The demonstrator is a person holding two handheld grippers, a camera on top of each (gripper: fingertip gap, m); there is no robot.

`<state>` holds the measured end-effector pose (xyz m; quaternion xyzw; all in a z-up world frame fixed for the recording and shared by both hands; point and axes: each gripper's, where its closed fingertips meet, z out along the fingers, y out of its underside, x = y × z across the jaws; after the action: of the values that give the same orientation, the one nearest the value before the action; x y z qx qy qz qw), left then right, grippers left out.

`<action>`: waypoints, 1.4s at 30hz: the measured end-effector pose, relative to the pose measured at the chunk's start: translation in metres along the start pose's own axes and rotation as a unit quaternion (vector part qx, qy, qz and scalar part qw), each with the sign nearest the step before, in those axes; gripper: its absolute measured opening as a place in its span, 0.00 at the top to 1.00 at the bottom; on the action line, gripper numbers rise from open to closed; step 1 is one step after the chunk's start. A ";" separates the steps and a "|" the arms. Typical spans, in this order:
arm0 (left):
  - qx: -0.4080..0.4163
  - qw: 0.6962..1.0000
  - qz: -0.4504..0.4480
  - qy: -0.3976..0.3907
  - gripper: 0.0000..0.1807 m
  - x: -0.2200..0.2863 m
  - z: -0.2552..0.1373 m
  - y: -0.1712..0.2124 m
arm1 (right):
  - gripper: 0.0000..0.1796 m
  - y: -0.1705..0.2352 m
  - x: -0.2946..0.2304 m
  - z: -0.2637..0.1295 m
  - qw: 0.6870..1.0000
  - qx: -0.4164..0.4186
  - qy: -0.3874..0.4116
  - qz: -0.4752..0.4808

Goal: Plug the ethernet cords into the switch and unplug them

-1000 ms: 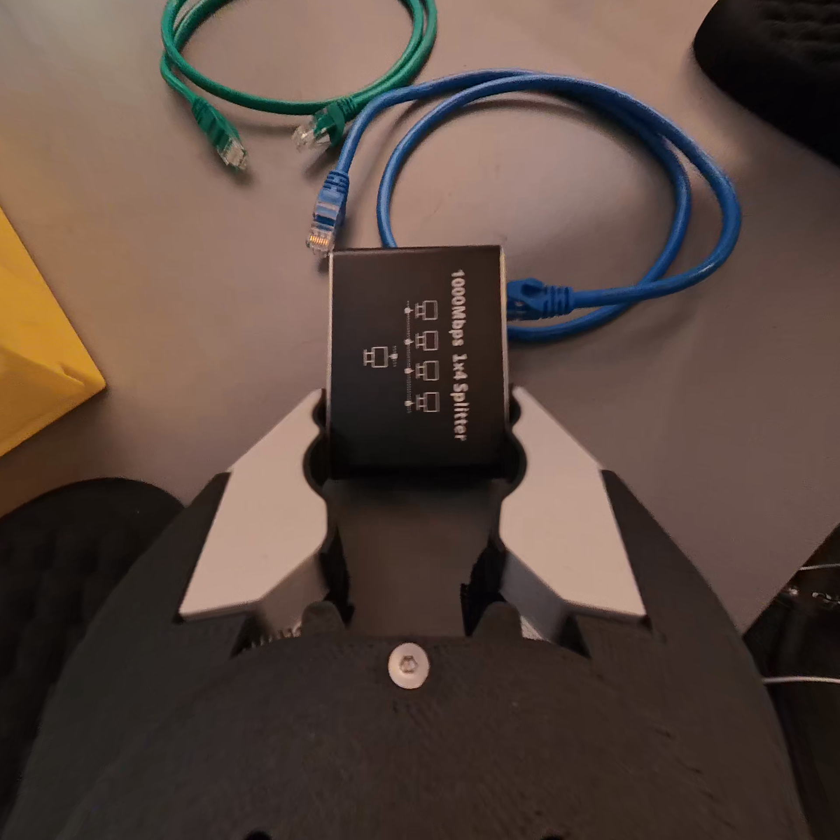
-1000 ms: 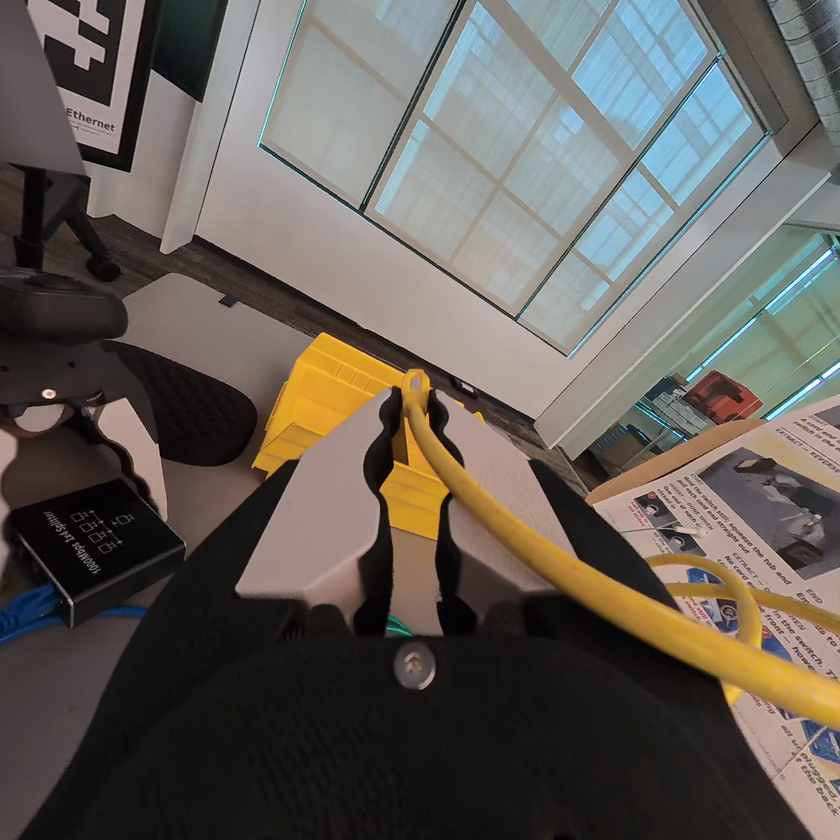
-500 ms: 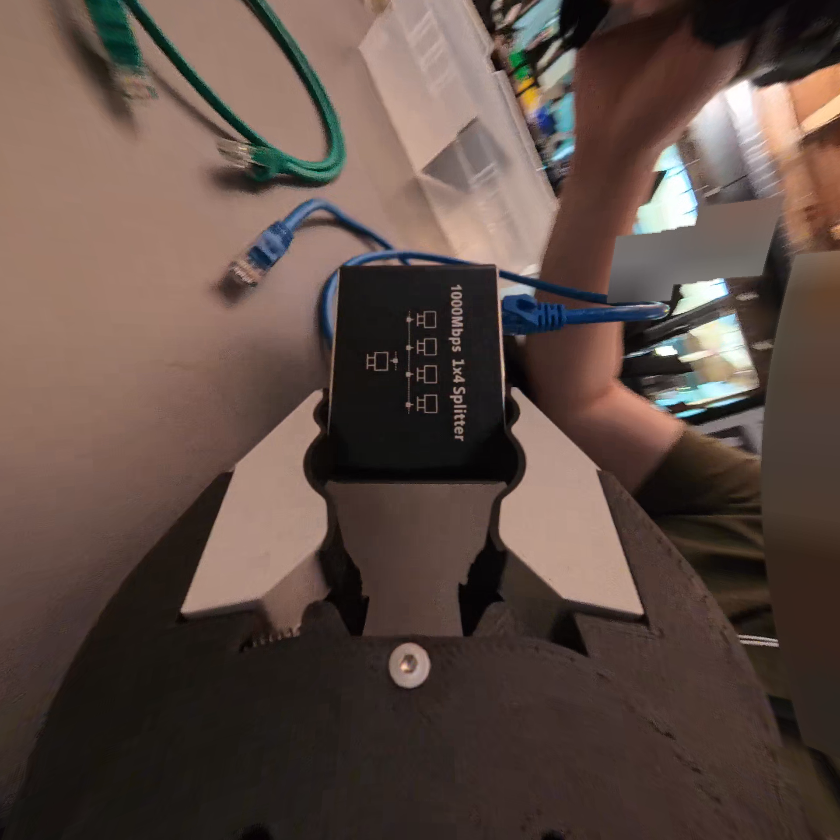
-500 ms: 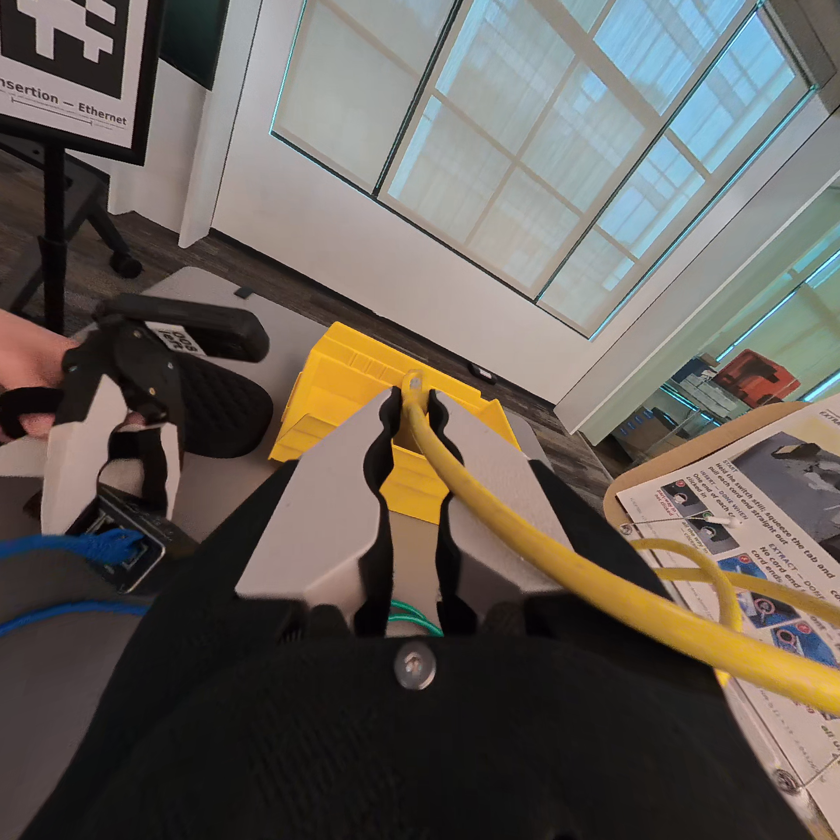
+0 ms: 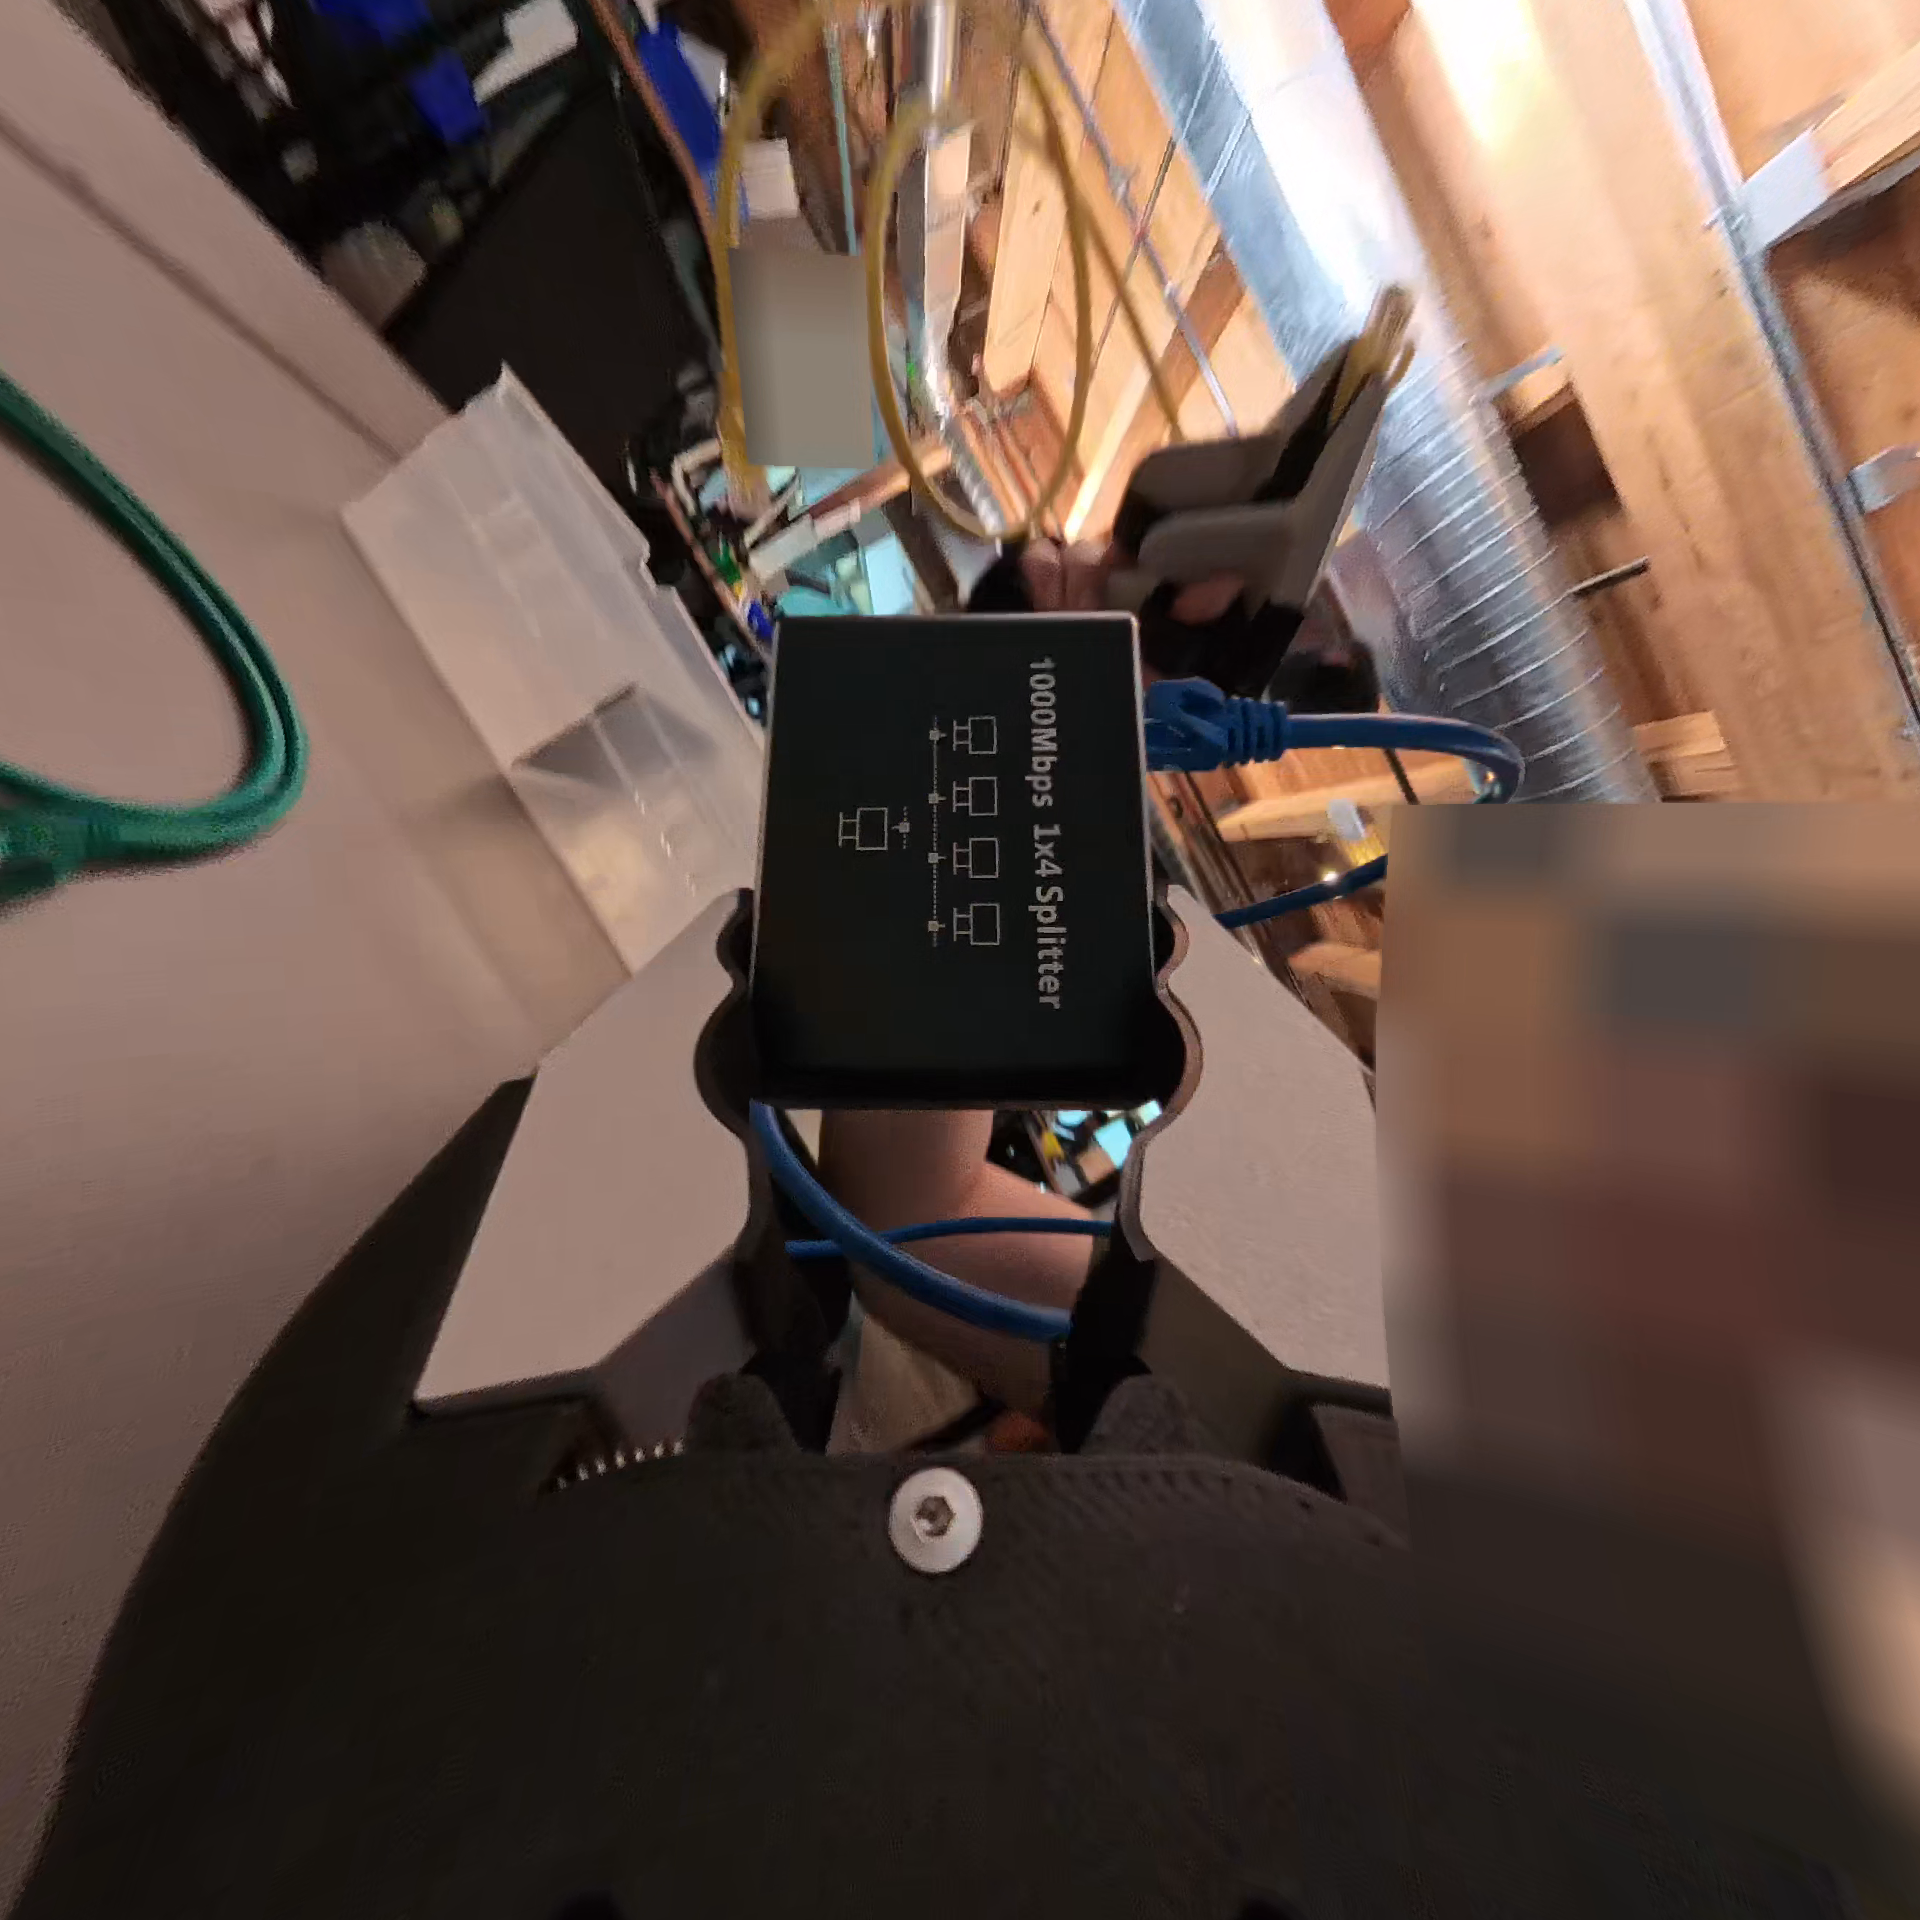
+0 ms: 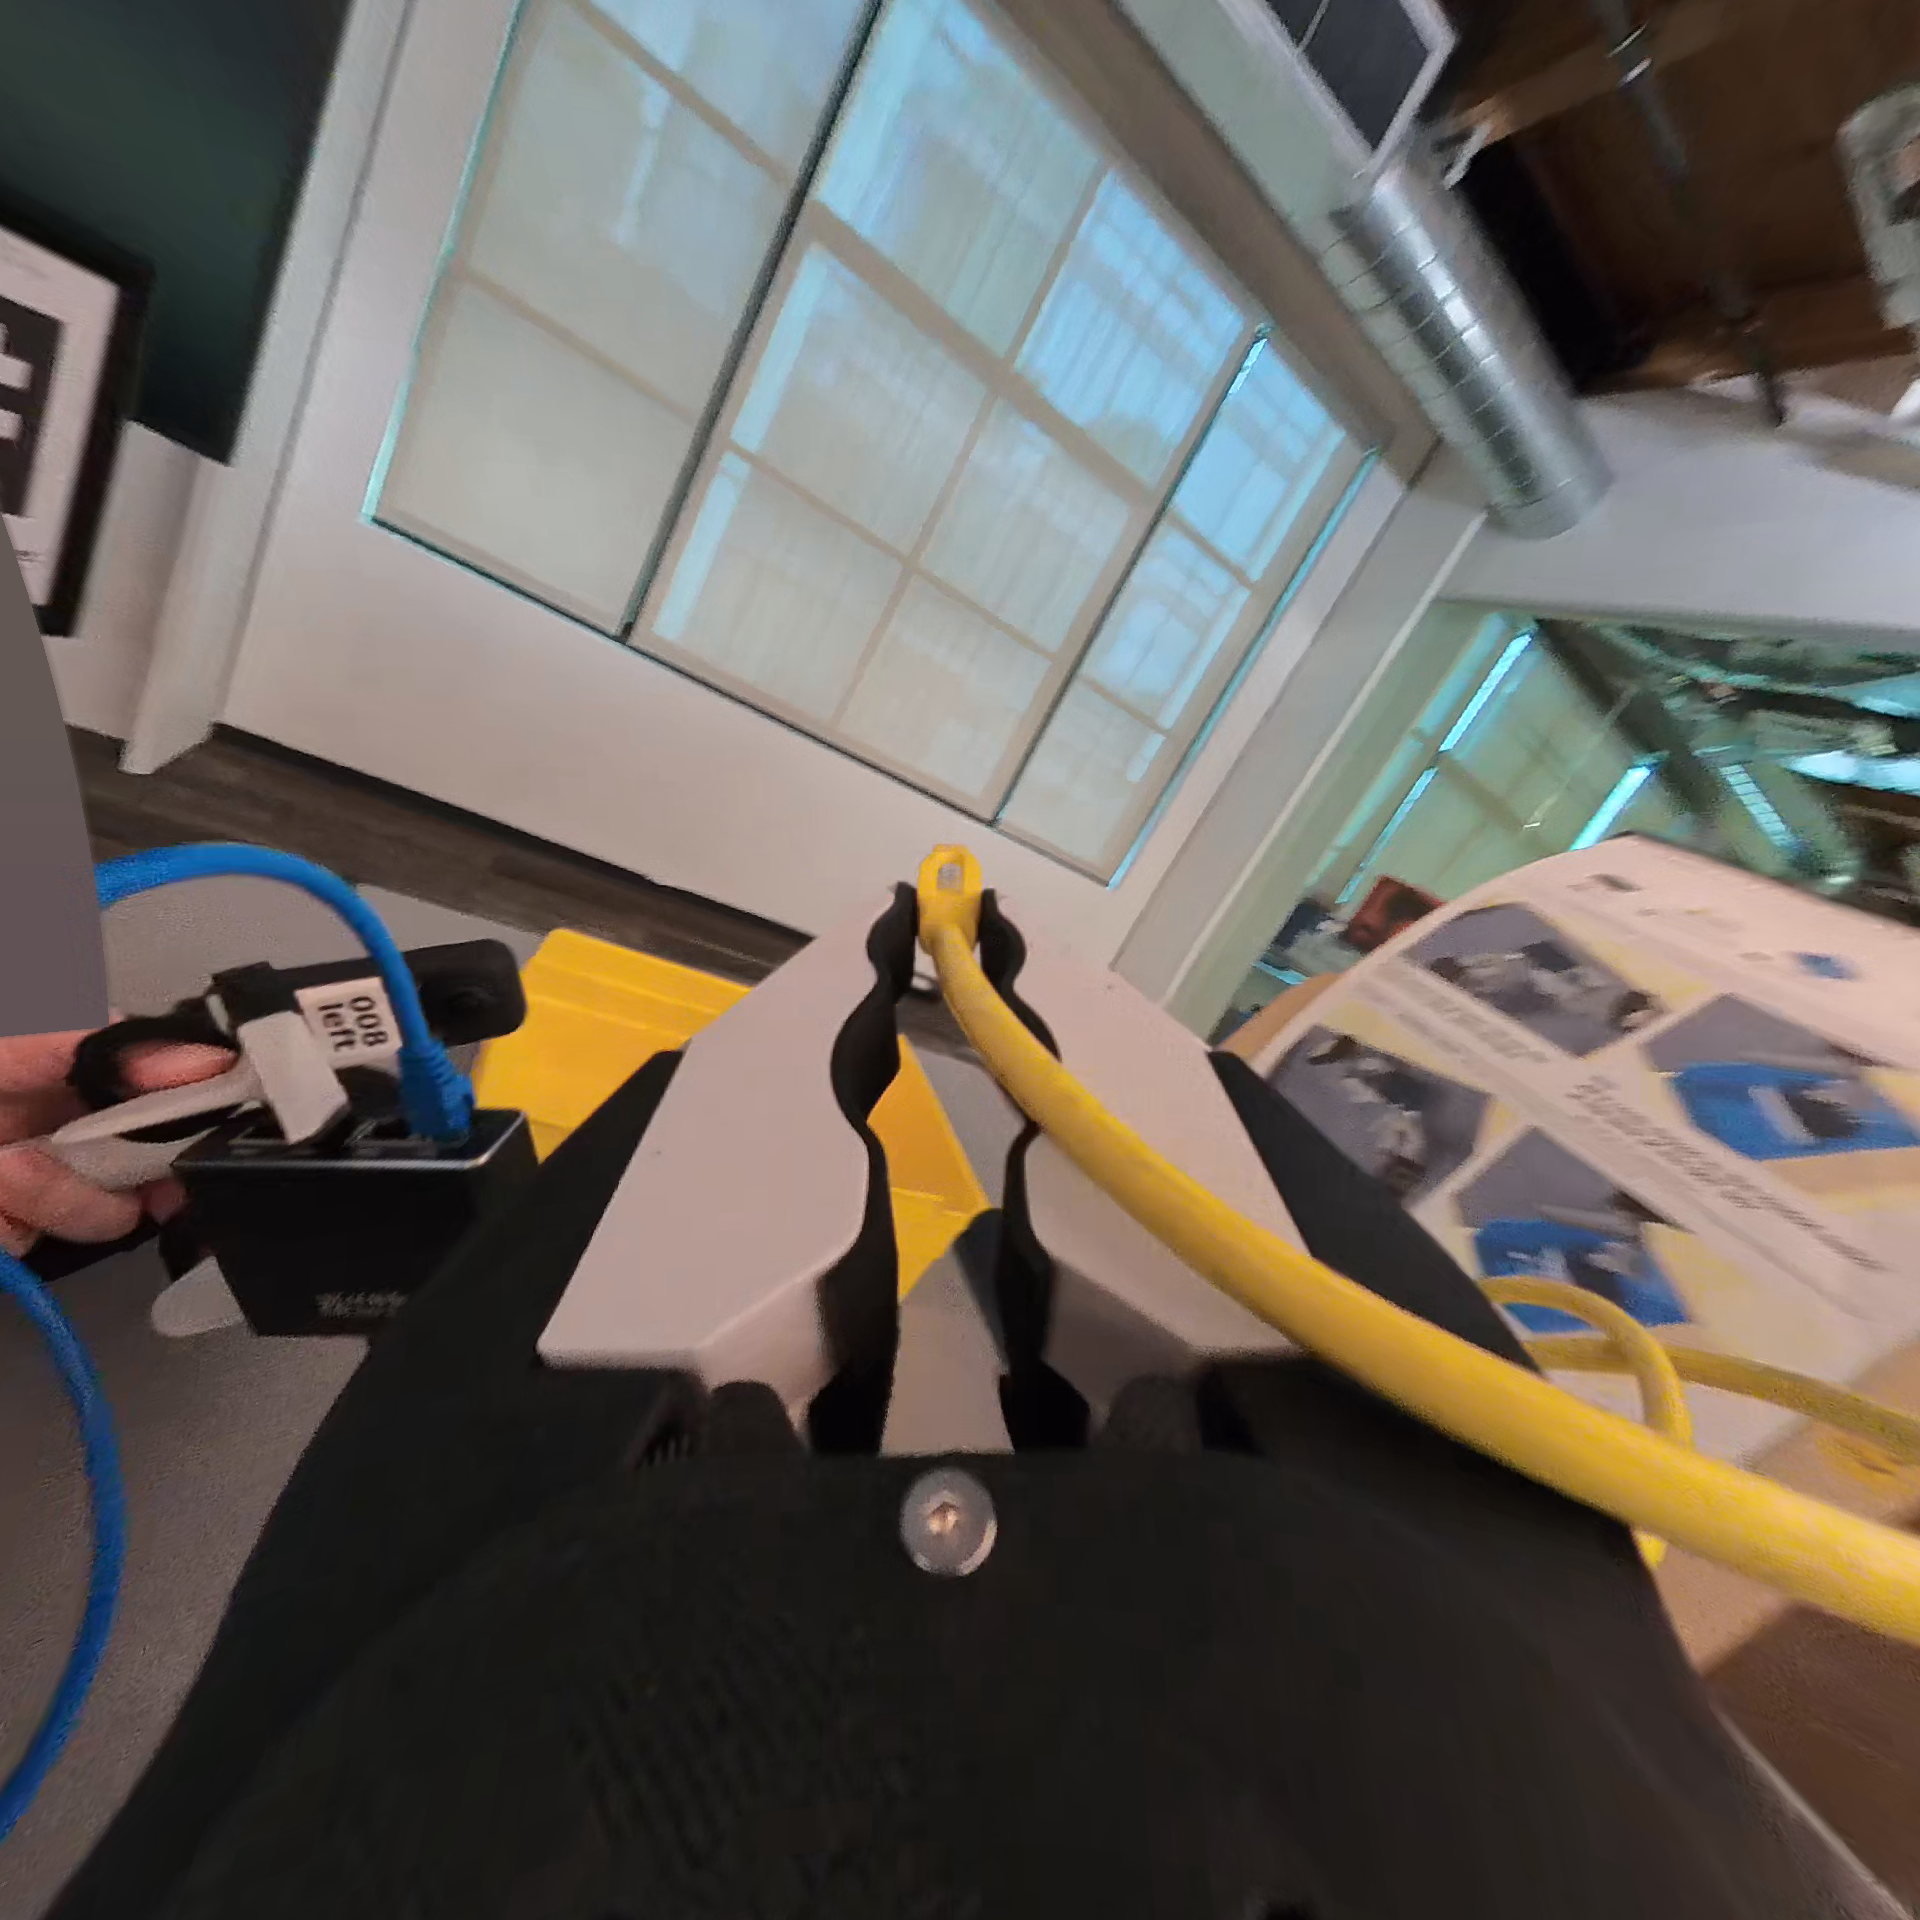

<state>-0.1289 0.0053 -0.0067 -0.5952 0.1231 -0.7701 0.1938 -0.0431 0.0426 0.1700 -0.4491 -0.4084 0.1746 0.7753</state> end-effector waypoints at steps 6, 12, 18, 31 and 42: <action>0.077 0.986 0.141 -0.033 0.60 0.022 0.002 -0.060 | 0.94 -0.052 0.017 -0.041 0.995 0.015 0.065 -0.077; 0.124 0.963 0.233 -0.047 0.60 0.048 0.017 -0.104 | 0.94 -0.098 -0.043 -0.043 0.981 0.047 0.000 -0.188; 0.170 0.947 0.270 -0.045 0.60 0.064 0.022 -0.120 | 0.94 -0.082 -0.097 -0.016 0.969 -0.028 -0.081 -0.233; 0.242 0.880 0.383 -0.143 0.60 0.082 0.009 -0.136 | 0.94 -0.019 -0.077 0.056 0.987 -0.109 0.028 -0.112; 0.212 0.850 0.448 -0.175 0.60 0.088 0.013 -0.121 | 0.94 -0.003 -0.080 0.062 0.964 -0.089 0.033 -0.247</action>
<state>-0.1535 0.0747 0.1244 -0.5448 0.1738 -0.4898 0.6581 -0.1408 0.0246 0.1510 -0.4071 -0.4945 -0.0742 0.7644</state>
